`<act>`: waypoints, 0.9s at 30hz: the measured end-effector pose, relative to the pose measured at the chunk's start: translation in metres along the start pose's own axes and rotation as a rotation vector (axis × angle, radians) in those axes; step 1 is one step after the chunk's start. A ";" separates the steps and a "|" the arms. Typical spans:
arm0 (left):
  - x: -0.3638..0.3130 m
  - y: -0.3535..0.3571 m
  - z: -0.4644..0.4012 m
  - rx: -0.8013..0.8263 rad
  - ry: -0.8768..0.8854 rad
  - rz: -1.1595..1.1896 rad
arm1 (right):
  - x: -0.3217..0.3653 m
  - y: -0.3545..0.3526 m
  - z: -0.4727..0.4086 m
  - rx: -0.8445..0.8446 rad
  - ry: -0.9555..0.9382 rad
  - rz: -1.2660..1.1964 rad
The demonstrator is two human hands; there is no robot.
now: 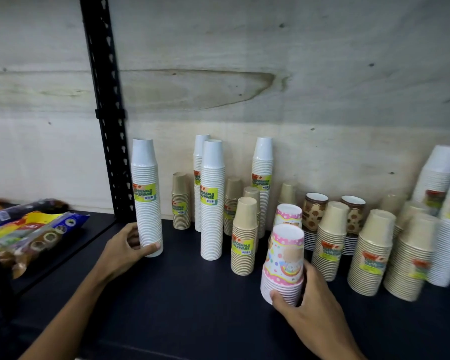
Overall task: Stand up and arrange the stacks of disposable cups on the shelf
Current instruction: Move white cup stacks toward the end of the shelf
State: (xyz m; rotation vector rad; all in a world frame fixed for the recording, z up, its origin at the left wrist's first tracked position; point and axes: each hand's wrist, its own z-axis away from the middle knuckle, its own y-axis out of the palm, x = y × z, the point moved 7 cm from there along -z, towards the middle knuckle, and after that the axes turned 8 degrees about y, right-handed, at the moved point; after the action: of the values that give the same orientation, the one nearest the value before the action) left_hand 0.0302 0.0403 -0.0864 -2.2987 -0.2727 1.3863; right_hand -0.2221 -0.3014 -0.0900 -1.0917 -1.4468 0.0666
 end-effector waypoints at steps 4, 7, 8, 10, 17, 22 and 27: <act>-0.010 0.005 0.004 0.013 0.016 -0.008 | -0.003 -0.003 -0.002 -0.048 0.021 0.006; -0.016 0.011 0.006 0.028 0.042 -0.013 | -0.008 -0.005 -0.003 -0.087 0.050 0.030; -0.018 0.014 0.007 0.037 0.049 -0.012 | -0.009 -0.006 -0.003 -0.102 0.062 0.034; -0.022 0.020 0.009 0.057 0.061 -0.003 | -0.010 -0.008 -0.003 -0.129 0.075 0.040; -0.023 0.024 0.012 0.072 0.059 0.043 | -0.011 -0.009 -0.002 -0.163 0.095 0.075; -0.020 0.025 0.012 0.084 0.059 0.041 | -0.012 -0.011 0.000 -0.169 0.131 0.061; -0.019 0.025 0.012 0.086 0.063 0.027 | 0.004 -0.028 0.019 -0.381 -0.008 0.040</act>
State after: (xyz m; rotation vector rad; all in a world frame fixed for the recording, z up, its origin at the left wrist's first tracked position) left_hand 0.0093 0.0144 -0.0878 -2.2783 -0.1592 1.3096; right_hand -0.2528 -0.3040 -0.0743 -1.4302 -1.4801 -0.1836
